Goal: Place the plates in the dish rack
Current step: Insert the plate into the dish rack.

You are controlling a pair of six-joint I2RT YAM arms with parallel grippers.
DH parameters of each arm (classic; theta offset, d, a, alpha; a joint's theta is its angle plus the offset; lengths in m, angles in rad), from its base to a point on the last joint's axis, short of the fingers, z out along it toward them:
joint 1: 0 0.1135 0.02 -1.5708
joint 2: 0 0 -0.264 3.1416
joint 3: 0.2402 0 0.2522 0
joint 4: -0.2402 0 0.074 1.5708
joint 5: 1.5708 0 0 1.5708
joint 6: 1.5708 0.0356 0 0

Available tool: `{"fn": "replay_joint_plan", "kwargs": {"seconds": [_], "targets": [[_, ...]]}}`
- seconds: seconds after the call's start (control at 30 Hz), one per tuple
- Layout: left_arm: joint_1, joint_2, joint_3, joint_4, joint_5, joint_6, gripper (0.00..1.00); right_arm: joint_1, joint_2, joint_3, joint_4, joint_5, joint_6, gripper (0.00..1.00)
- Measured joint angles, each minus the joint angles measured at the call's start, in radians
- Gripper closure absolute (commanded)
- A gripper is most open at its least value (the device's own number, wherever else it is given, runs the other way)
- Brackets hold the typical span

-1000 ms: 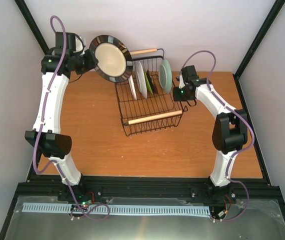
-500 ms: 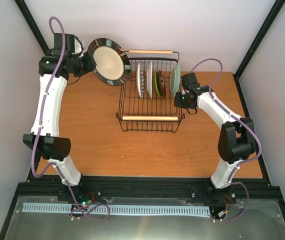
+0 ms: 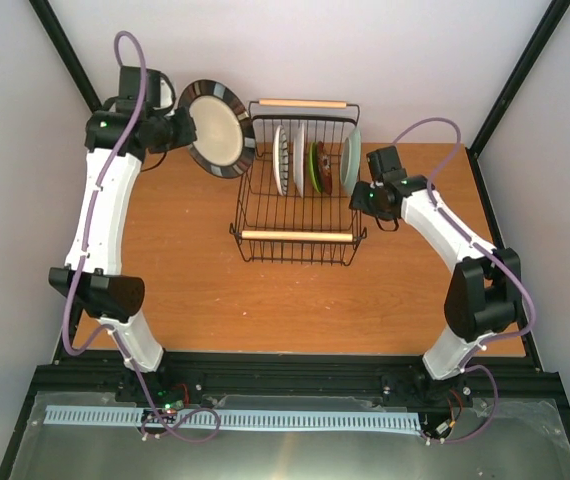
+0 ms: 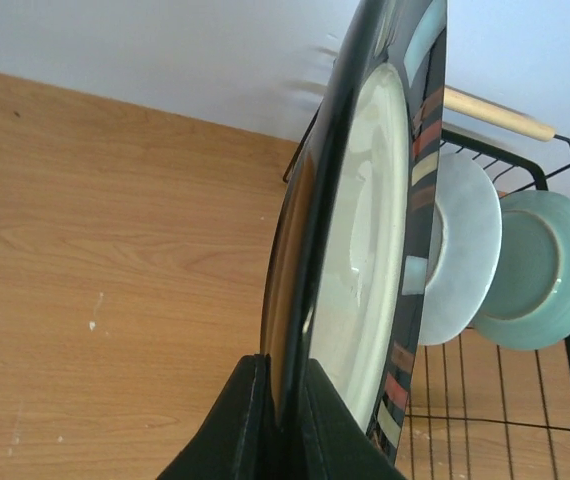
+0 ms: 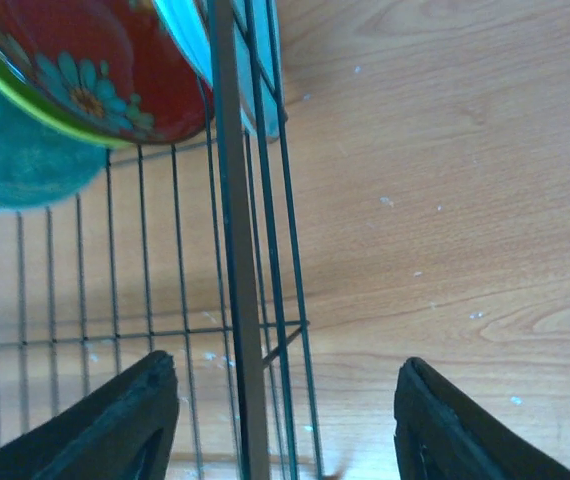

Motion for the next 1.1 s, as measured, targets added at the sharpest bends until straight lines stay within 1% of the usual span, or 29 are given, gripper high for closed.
{"fn": "replay_joint_plan", "kwargs": {"seconds": [0.1,0.2,0.43,0.63,0.8,0.93,1.1], "targets": [[-0.048,0.008,0.009,0.018,-0.067,0.031,0.99,0.0,-0.043,-0.008,0.013,0.017,0.001,0.2],[-0.103,0.024,0.009,0.044,-0.124,0.064,0.99,0.0,-0.088,-0.016,0.024,0.038,-0.011,0.01],[-0.185,0.114,0.026,0.103,-0.273,0.139,0.99,-0.002,-0.163,-0.043,0.04,0.095,-0.038,0.0],[-0.208,0.213,0.092,0.121,-0.378,0.17,0.99,-0.006,-0.228,-0.089,0.047,0.139,-0.063,0.0],[-0.219,0.256,0.137,0.124,-0.45,0.171,0.99,-0.008,-0.241,-0.099,0.053,0.163,-0.08,0.0],[-0.235,0.284,0.17,0.127,-0.474,0.167,0.99,-0.019,-0.241,-0.109,0.053,0.171,-0.092,0.0],[-0.249,0.298,0.172,0.131,-0.481,0.164,0.99,-0.031,-0.241,-0.114,0.054,0.175,-0.099,0.0]]}}
